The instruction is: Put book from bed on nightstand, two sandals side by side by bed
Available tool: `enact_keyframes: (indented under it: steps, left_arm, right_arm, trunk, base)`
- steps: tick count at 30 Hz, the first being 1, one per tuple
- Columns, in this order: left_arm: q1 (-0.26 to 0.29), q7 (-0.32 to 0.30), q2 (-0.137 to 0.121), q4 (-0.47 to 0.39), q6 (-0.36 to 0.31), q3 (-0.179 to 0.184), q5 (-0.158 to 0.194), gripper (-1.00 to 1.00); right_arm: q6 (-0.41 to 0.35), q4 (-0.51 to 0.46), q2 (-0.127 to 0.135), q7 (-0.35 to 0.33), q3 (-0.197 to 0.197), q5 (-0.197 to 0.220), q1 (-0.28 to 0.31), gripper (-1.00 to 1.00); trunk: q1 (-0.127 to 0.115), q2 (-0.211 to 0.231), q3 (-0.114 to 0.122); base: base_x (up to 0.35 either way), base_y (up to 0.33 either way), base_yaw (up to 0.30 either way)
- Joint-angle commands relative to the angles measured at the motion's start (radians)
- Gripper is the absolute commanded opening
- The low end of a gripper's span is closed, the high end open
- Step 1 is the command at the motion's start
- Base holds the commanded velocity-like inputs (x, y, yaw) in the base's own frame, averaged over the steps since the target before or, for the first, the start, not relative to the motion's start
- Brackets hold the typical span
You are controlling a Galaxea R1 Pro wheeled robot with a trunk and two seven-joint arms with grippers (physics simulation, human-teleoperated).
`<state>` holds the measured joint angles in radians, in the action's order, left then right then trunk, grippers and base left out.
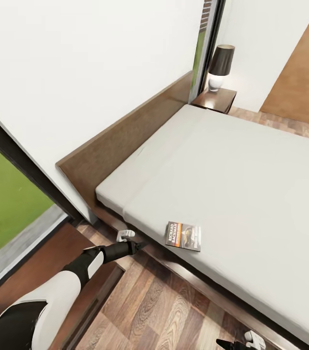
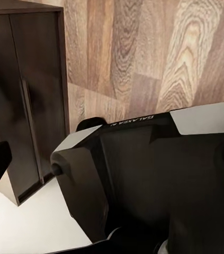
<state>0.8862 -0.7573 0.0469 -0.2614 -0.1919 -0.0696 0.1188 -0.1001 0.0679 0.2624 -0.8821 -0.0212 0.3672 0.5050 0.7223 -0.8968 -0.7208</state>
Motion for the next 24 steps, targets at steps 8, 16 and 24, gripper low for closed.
enact_keyframes:
  steps: [8, 16, 24]
  left_arm:
    - [0.0, -0.004, 0.002, 0.001, -0.01, -0.007, 0.002, 1.0]
    - [0.0, -0.004, 0.002, 0.001, -0.011, -0.007, 0.002, 1.0]
    - [0.0, -0.005, 0.001, 0.001, -0.011, -0.008, 0.004, 1.0]
  right_arm:
    - [-0.01, 0.005, -0.001, -0.004, -0.002, 0.008, 0.001, 1.0]
    - [-0.011, -0.009, -0.111, -0.004, -0.005, 0.009, 0.001, 1.0]
    - [-0.036, -0.316, -0.21, 0.002, -0.008, 0.019, 0.001, 1.0]
  trunk:
    - [0.0, -0.001, -0.001]
    - [0.0, -0.001, -0.001]
    - [0.0, -0.001, -0.001]
  base:
    - [0.0, 0.0, 0.001]
    - [0.0, 0.0, 0.0]
    - [0.0, 0.0, 0.0]
